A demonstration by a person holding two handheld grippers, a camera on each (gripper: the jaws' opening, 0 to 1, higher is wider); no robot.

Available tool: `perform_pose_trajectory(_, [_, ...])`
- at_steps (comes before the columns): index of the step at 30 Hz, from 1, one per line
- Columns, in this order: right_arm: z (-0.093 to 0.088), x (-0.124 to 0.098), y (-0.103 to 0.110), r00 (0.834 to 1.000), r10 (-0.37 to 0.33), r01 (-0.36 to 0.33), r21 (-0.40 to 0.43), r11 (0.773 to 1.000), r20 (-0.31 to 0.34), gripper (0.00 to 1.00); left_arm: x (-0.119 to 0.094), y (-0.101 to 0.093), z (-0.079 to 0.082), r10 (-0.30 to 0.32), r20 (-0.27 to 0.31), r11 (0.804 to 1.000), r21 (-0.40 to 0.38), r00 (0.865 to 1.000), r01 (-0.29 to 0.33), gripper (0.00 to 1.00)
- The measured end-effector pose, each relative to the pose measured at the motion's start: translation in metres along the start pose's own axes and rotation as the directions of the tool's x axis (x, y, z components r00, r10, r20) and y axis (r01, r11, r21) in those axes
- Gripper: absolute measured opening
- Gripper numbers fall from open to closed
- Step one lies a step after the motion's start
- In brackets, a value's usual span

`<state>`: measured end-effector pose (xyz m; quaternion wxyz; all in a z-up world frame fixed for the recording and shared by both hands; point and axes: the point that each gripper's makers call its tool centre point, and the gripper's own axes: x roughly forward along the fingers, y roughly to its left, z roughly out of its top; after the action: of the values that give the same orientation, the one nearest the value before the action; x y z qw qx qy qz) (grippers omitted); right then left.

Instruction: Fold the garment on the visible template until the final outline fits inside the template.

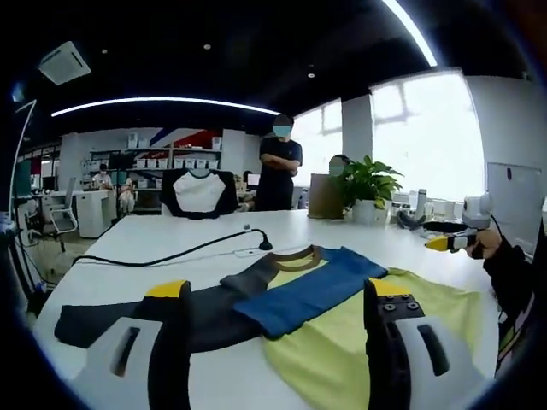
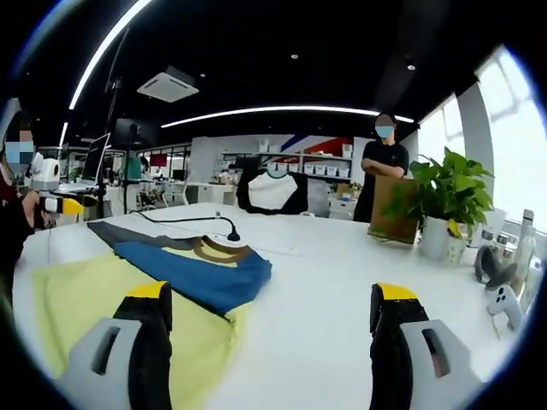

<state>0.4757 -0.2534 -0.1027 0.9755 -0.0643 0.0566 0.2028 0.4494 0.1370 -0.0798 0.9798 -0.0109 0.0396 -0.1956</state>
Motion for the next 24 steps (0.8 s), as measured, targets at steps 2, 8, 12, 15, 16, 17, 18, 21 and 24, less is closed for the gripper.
perform_pose_trajectory(2, [-0.001,-0.006,0.0,1.0,-0.007,0.007,-0.006,1.0,-0.001,0.99,-0.003,0.005,0.0,0.036,-0.011,0.998,0.054,0.999,-0.036,0.89])
perform_pose_trajectory(8, [-0.004,-0.024,0.001,0.999,-0.025,0.024,0.043,0.999,0.023,0.99,-0.014,0.004,-0.002,0.062,0.004,0.998,0.026,0.998,-0.062,0.91])
perform_pose_trajectory(12, [-0.006,-0.034,0.004,0.999,-0.035,0.034,0.046,0.998,0.023,0.99,-0.025,0.008,-0.005,0.1,0.031,0.995,-0.001,0.995,-0.1,0.91])
perform_pose_trajectory(15, [-0.005,-0.04,0.006,0.999,-0.041,0.039,0.053,0.998,0.028,0.99,-0.03,0.009,-0.005,0.103,0.039,0.995,-0.023,0.994,-0.102,0.91])
perform_pose_trajectory(16, [-0.002,-0.043,0.006,0.998,-0.049,0.047,0.052,0.998,0.036,0.99,-0.032,0.011,-0.004,0.113,0.043,0.993,-0.025,0.993,-0.112,0.91])
perform_pose_trajectory(17, [-0.002,-0.044,0.007,0.998,-0.05,0.048,0.048,0.998,0.038,0.99,-0.033,0.012,-0.003,0.124,0.046,0.992,-0.02,0.991,-0.123,0.91])
perform_pose_trajectory(18, [-0.001,-0.045,0.007,0.998,-0.05,0.048,0.045,0.998,0.039,0.99,-0.034,0.014,-0.003,0.129,0.045,0.992,-0.02,0.991,-0.128,0.91])
perform_pose_trajectory(21, [0.001,-0.047,0.006,0.998,-0.055,0.054,0.04,0.998,0.04,0.99,-0.036,0.021,0.001,0.148,0.046,0.989,-0.015,0.988,-0.147,0.91])
perform_pose_trajectory(24, [0.001,-0.052,0.003,0.996,-0.073,0.072,0.038,0.997,0.042,0.99,-0.044,0.023,0.028,0.148,0.16,0.988,0.015,0.976,-0.153,0.87])
